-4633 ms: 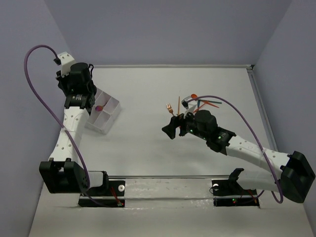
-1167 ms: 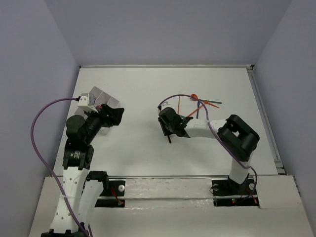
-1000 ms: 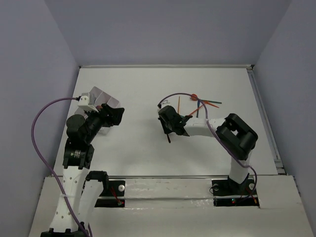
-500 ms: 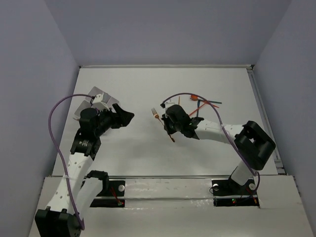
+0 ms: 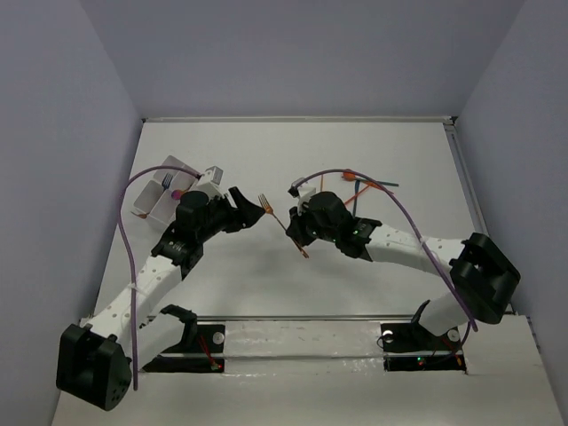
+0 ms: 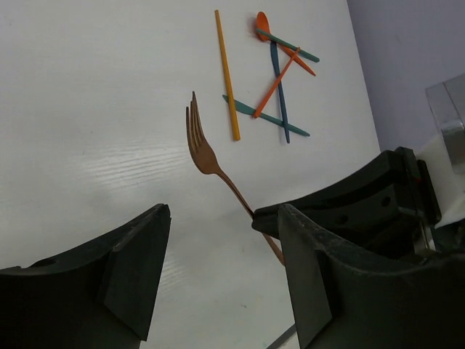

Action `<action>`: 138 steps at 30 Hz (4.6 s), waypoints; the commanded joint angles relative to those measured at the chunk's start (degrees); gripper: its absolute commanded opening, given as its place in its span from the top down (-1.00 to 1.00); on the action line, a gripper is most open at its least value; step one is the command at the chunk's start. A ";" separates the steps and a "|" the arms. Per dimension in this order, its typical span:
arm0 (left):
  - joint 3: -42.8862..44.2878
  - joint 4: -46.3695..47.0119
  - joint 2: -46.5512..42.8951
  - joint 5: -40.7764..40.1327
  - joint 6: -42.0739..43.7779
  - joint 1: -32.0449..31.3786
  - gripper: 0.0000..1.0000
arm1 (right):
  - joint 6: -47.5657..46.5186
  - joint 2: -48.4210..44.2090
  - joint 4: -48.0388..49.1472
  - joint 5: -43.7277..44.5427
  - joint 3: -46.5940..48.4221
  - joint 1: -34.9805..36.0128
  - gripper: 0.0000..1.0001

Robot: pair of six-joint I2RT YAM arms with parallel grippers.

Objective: Sort the eating utensils into containers

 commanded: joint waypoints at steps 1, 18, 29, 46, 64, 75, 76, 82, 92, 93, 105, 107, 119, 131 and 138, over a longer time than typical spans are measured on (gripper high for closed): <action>-0.63 8.08 3.03 -1.94 -1.69 -0.76 -0.42 | 0.39 -2.98 5.17 -2.88 -0.94 0.54 0.86; 2.45 13.71 12.35 -7.56 -0.28 -3.49 0.05 | 1.01 -3.42 6.75 -5.95 -1.82 1.60 0.86; 2.98 14.33 13.41 -9.67 0.16 -4.02 0.80 | 1.18 -3.33 7.45 -7.80 -2.00 1.60 0.86; 23.86 -16.77 2.86 -42.06 13.67 -3.49 0.89 | 4.43 -13.17 12.81 0.46 -9.02 1.60 -0.77; 38.12 -23.03 10.49 -73.55 29.33 14.61 0.89 | 7.25 -12.92 15.36 5.04 -11.49 -0.07 -0.78; 43.93 -15.12 21.04 -76.38 36.45 20.68 0.89 | 7.69 -12.56 15.98 3.19 -11.75 -0.69 -0.77; 45.07 -14.68 22.01 -77.25 36.80 20.68 0.89 | 7.69 -12.56 16.06 2.93 -11.84 -0.69 -0.77; 43.59 -4.60 22.55 -78.84 42.77 20.68 0.89 | 7.42 -12.30 15.98 2.84 -11.67 -1.21 -0.77; 32.69 9.31 20.79 -78.14 46.21 20.68 0.89 | 7.60 -11.95 16.24 2.40 -11.66 -1.22 -0.76; 31.99 9.93 20.79 -77.97 46.12 20.68 0.89 | 7.51 -11.86 16.24 2.40 -11.66 -1.22 -0.76; 20.83 22.48 20.35 -76.03 45.25 20.68 0.88 | 7.42 -10.37 16.50 2.31 -11.31 -1.22 -0.74; 19.15 23.11 20.26 -75.77 44.81 20.68 0.88 | 7.42 -10.02 16.42 2.31 -11.40 -1.22 -0.74; 19.58 17.32 16.67 -72.17 36.73 20.68 -0.54 | 9.88 -7.29 10.36 8.80 -9.47 -5.51 -0.61; 29.52 -1.40 2.89 -39.44 16.97 17.87 -0.77 | 10.15 -5.80 7.54 13.99 -9.91 -11.76 -0.17; 21.64 -6.15 -9.50 -14.04 11.85 15.94 -0.77 | 11.20 -2.99 3.50 14.35 -8.51 -17.64 -0.02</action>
